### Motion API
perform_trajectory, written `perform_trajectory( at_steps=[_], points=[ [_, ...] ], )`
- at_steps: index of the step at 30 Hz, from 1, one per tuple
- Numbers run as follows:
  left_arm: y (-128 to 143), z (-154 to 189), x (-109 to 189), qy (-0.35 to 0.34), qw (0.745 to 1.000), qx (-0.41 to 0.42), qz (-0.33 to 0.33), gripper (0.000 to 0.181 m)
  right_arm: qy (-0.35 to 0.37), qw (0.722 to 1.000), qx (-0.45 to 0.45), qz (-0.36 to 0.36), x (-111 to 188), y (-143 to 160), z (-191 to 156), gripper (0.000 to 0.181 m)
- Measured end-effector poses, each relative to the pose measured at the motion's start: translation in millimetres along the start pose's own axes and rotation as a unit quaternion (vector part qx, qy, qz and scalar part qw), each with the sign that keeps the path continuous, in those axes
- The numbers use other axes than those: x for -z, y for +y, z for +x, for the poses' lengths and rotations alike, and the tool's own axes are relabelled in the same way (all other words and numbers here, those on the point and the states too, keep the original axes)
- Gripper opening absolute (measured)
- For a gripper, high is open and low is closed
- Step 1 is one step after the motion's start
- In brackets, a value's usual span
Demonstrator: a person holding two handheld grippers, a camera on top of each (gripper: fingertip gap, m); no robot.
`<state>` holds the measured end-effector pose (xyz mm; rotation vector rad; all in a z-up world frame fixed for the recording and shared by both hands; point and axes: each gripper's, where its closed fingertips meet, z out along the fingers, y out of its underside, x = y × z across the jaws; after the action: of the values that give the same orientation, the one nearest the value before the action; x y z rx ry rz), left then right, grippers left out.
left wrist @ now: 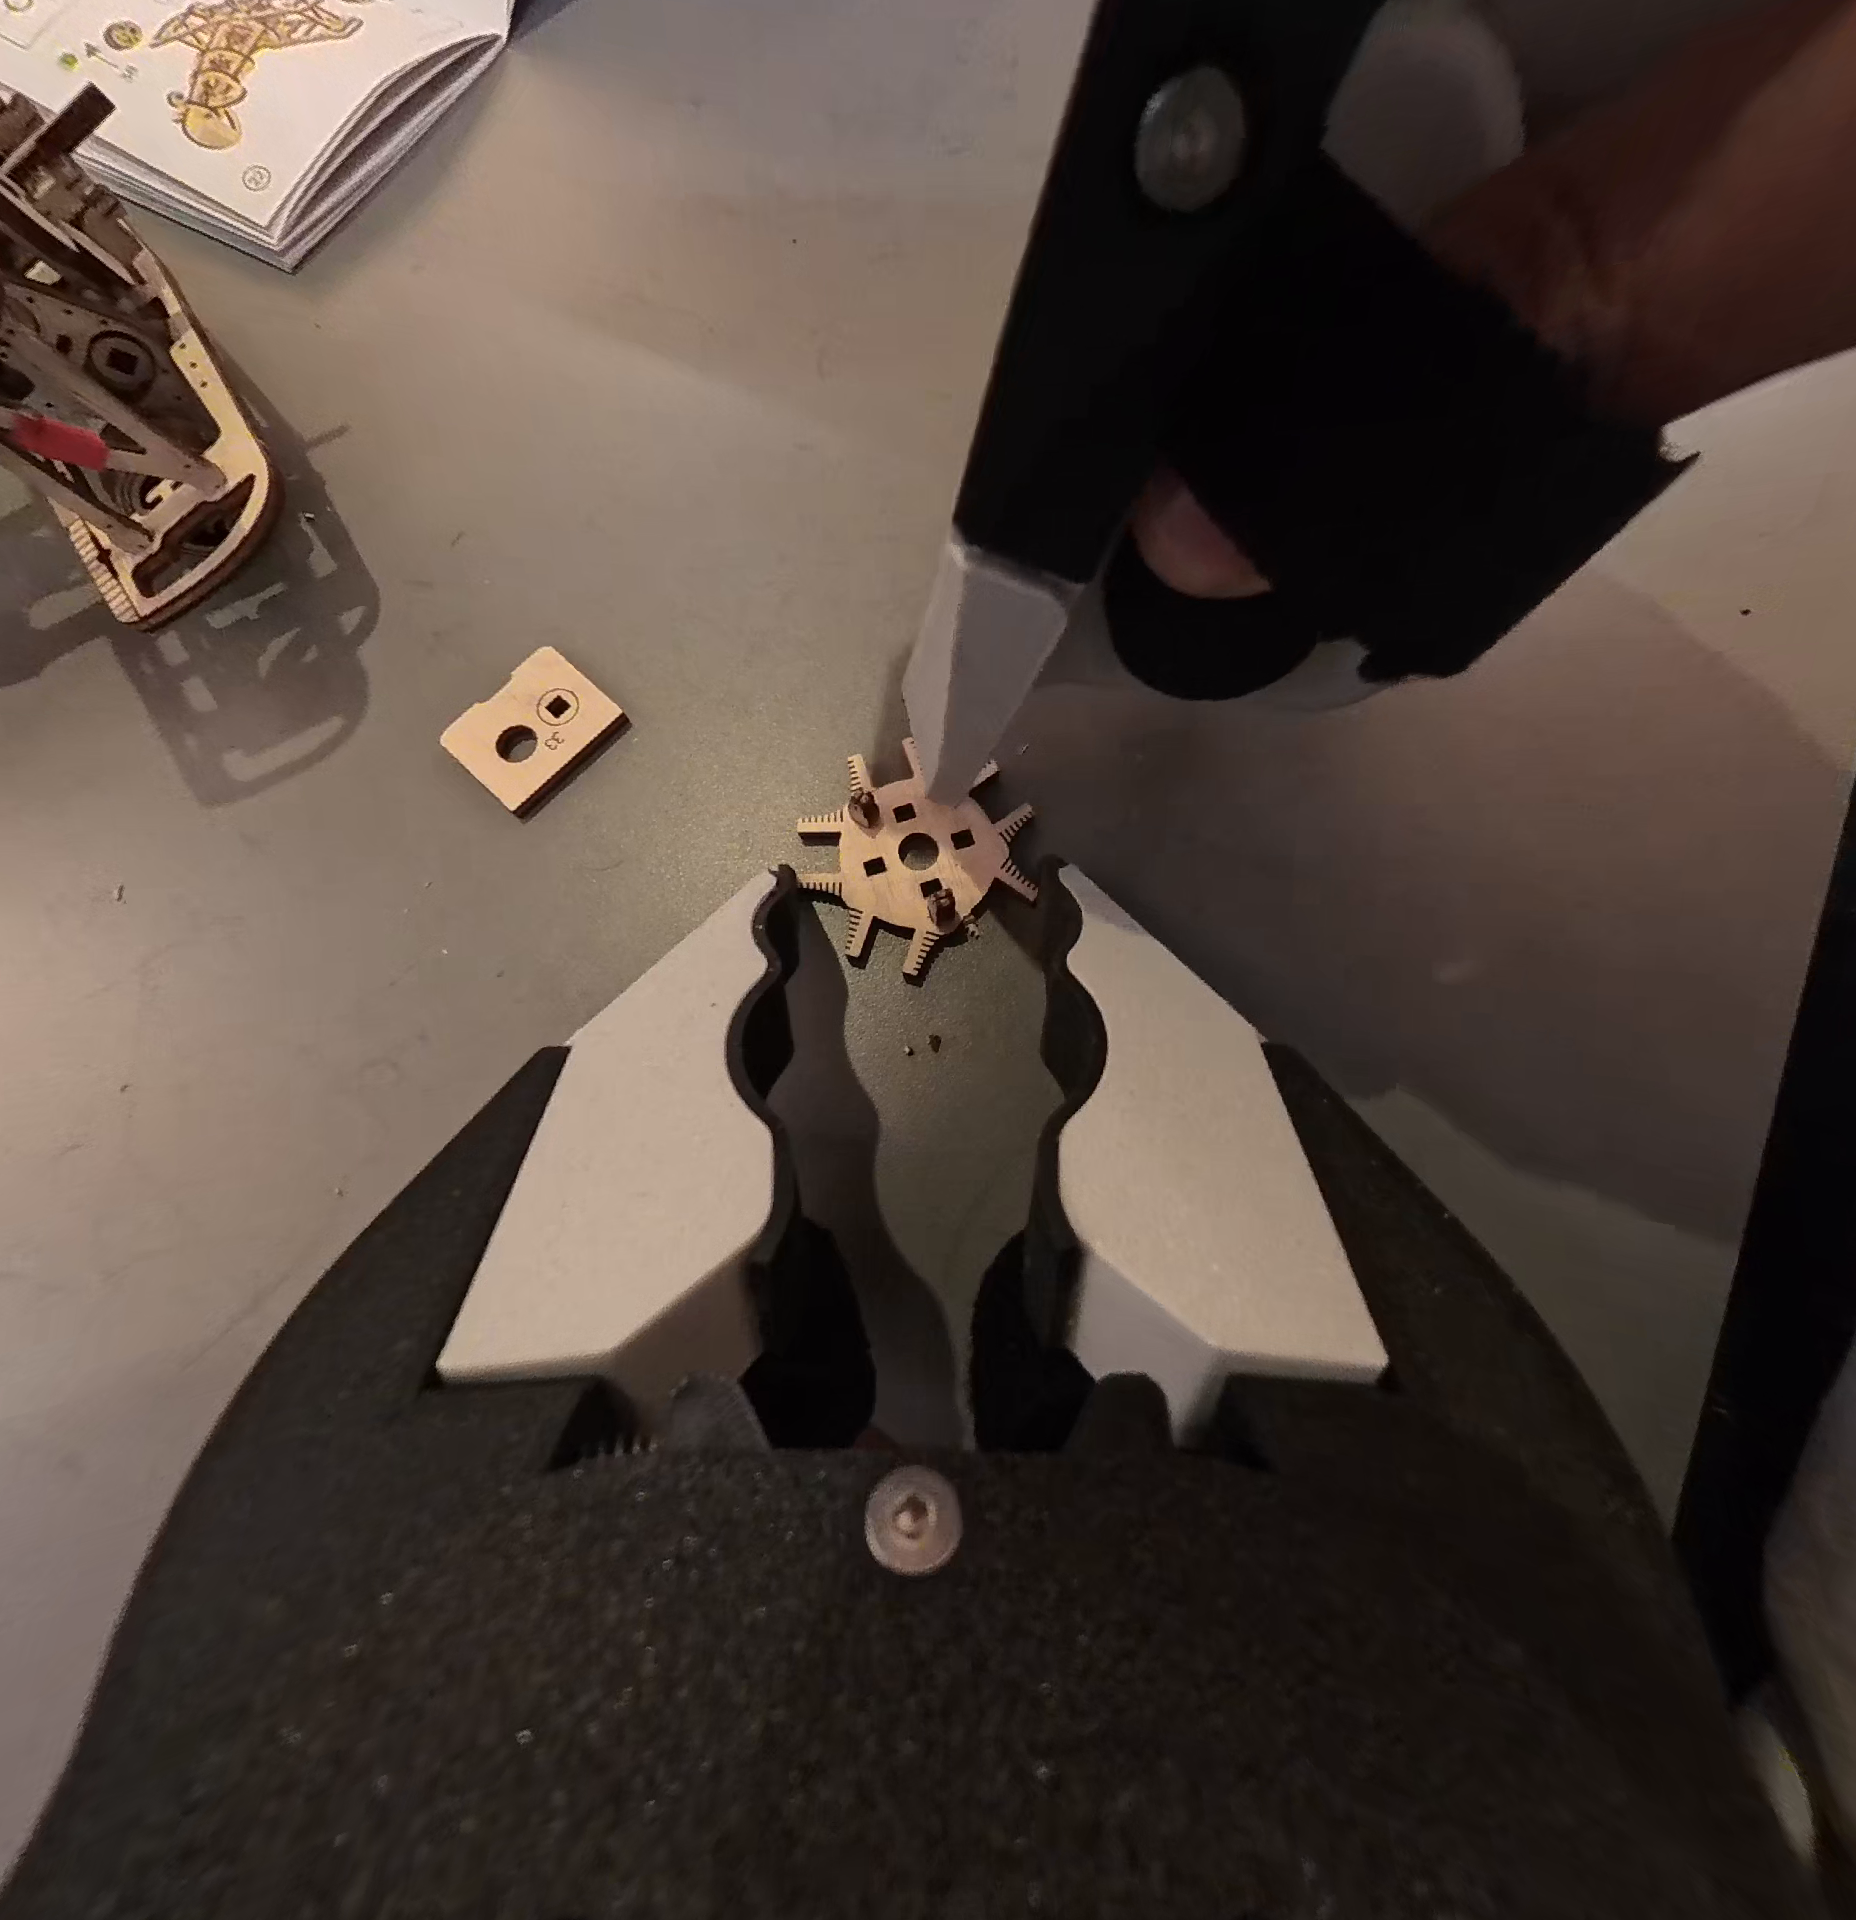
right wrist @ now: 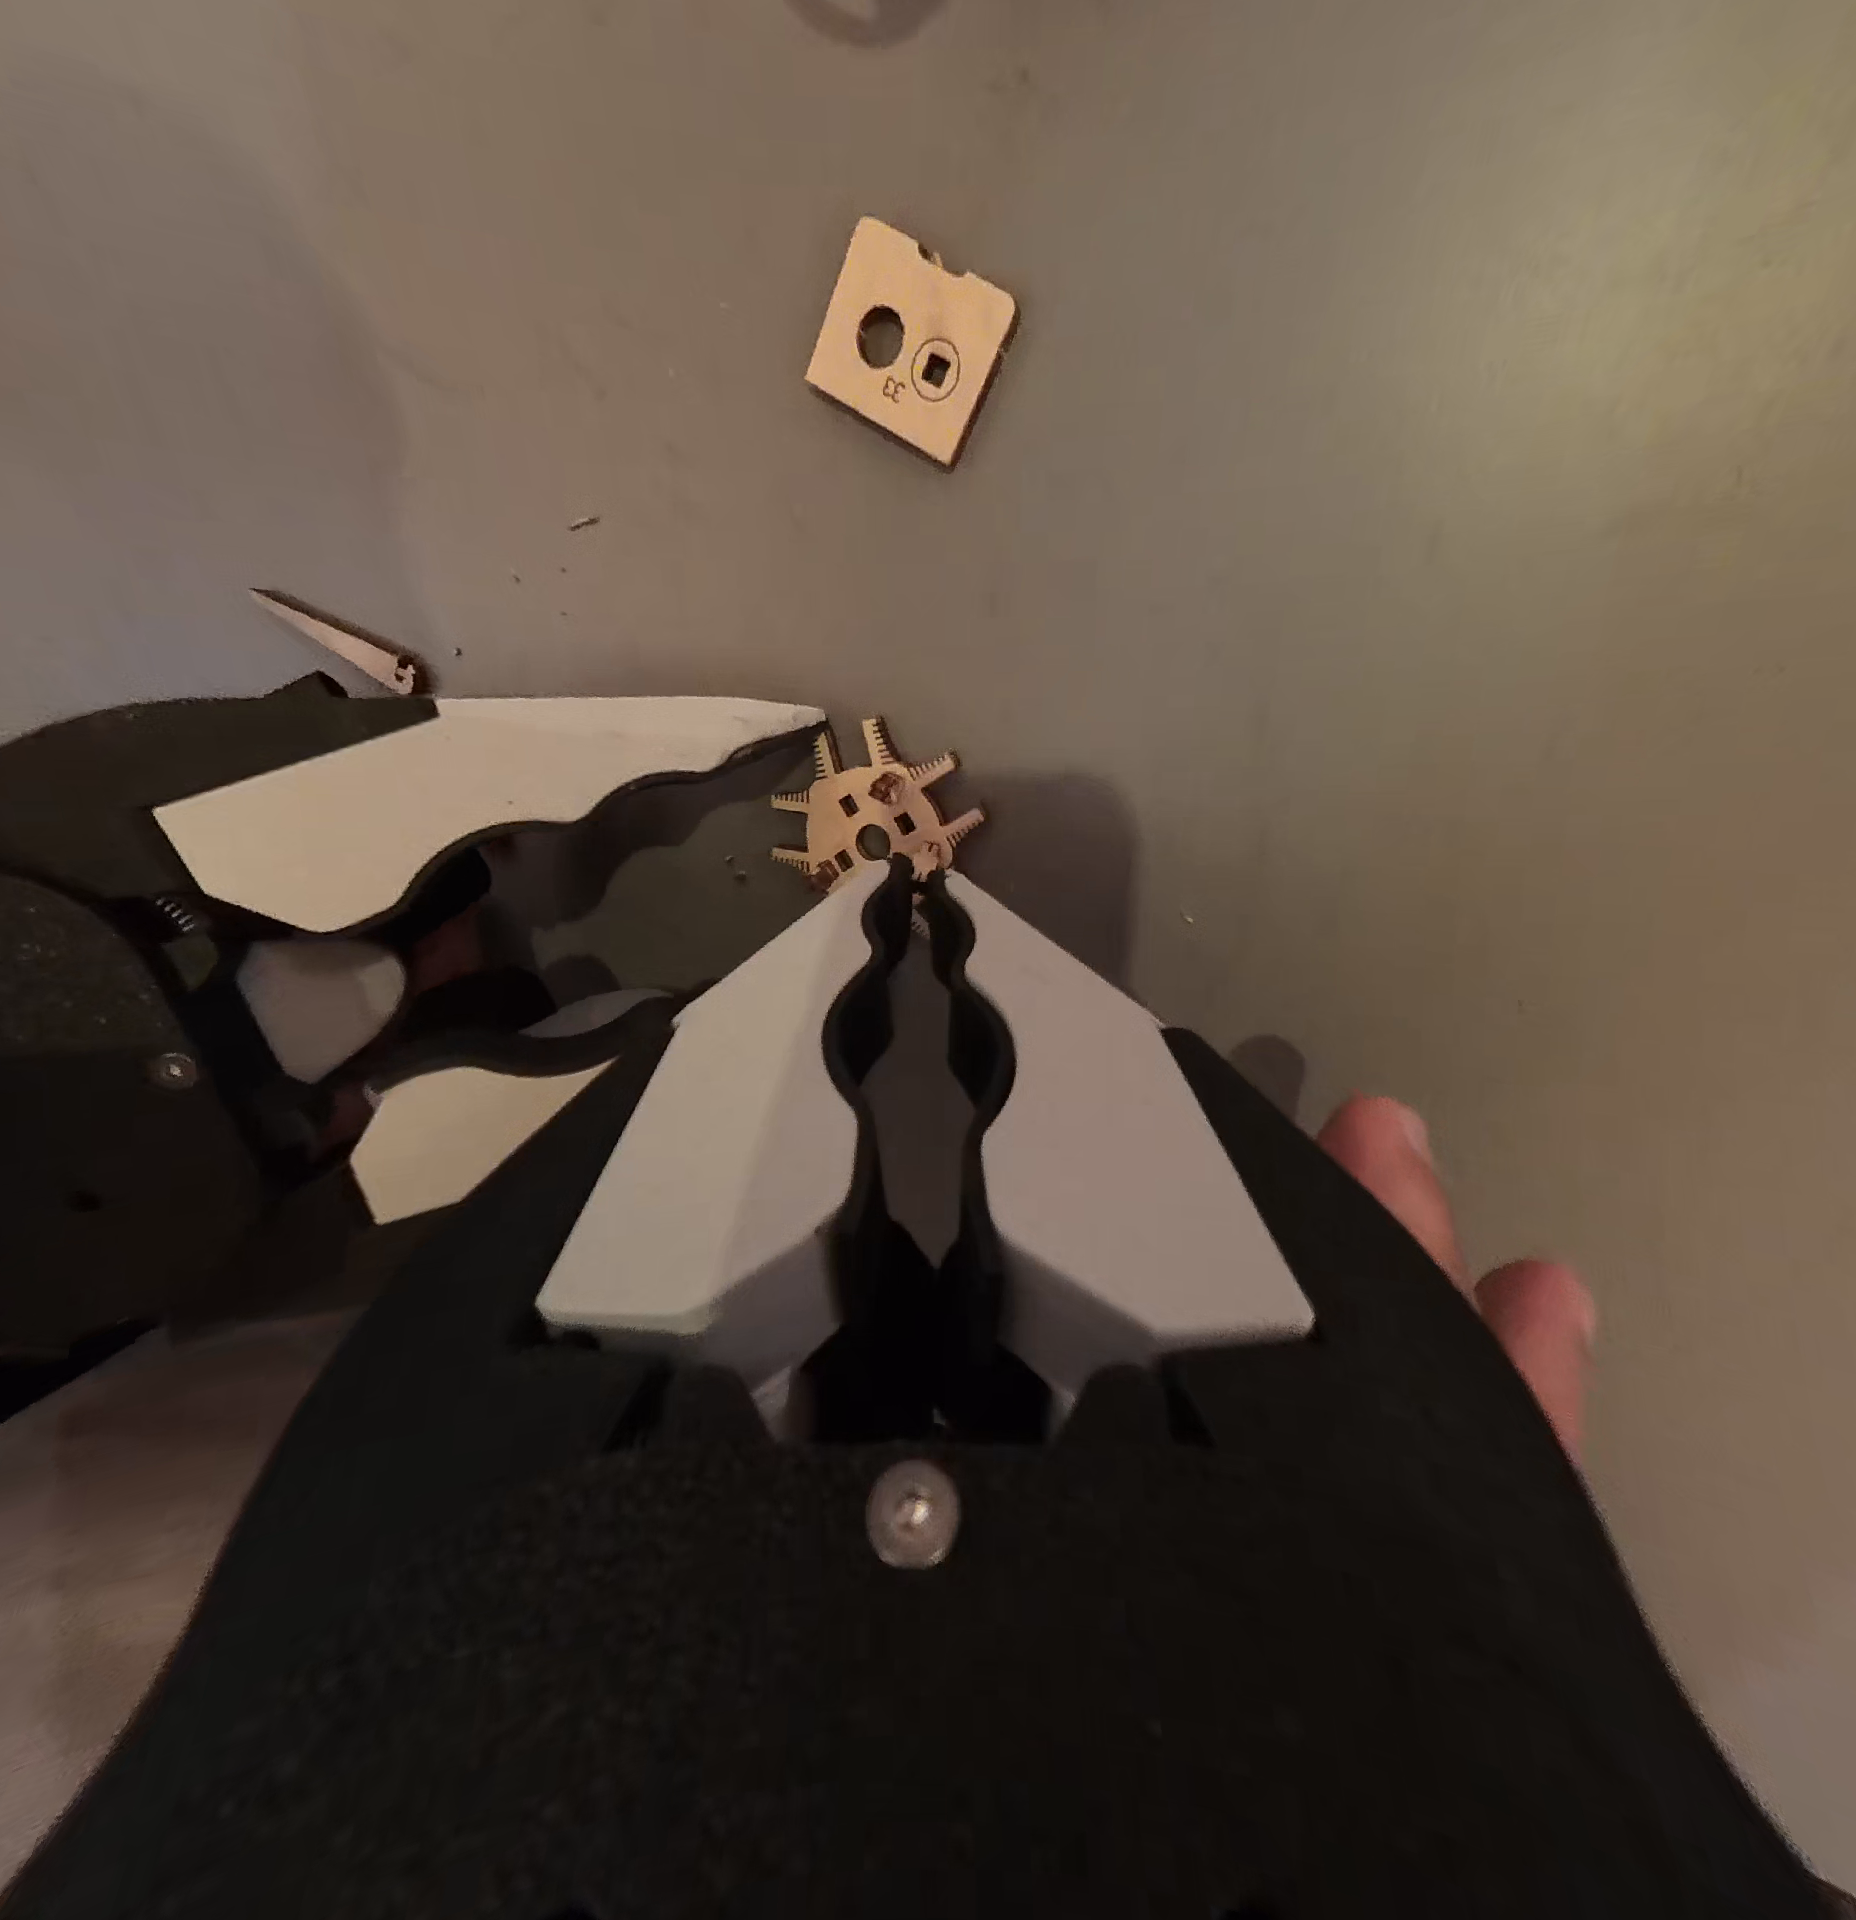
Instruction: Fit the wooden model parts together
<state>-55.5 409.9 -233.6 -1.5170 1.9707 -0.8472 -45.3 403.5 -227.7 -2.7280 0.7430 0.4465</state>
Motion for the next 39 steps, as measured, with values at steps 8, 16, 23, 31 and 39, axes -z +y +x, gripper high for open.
perform_trajectory(
  at_steps=[8, 16, 23, 31, 39],
  points=[
    [-0.1, 0.4, -0.2, -0.002, 1.0, -0.003, 0.0, 0.044, 0.027, 0.998, -0.001, -0.059, 0.1, -0.9, 0.4, 0.002],
    [-0.1, 0.4, -0.4, -0.001, 1.0, -0.001, 0.0, 0.044, 0.046, 0.995, 0.004, -0.085, -0.5, -0.8, 0.4, 0.002],
    [-0.2, -0.4, -0.6, -0.003, 1.0, 0.001, 0.0, 0.044, 0.031, 0.994, -0.01, -0.101, -0.2, -1.4, 0.0, 0.002],
    [-0.5, 1.8, -0.7, -0.003, 1.0, -0.009, 0.001, 0.043, 0.026, 0.986, -0.015, -0.167, 0.9, 0.7, 0.6, 0.002],
    [-0.3, 3.1, -0.7, 0.005, 1.0, -0.005, 0.0, 0.044, 0.048, 0.984, 0.009, -0.174, -1.8, -2.2, 1.7, 0.002]
  ],
)
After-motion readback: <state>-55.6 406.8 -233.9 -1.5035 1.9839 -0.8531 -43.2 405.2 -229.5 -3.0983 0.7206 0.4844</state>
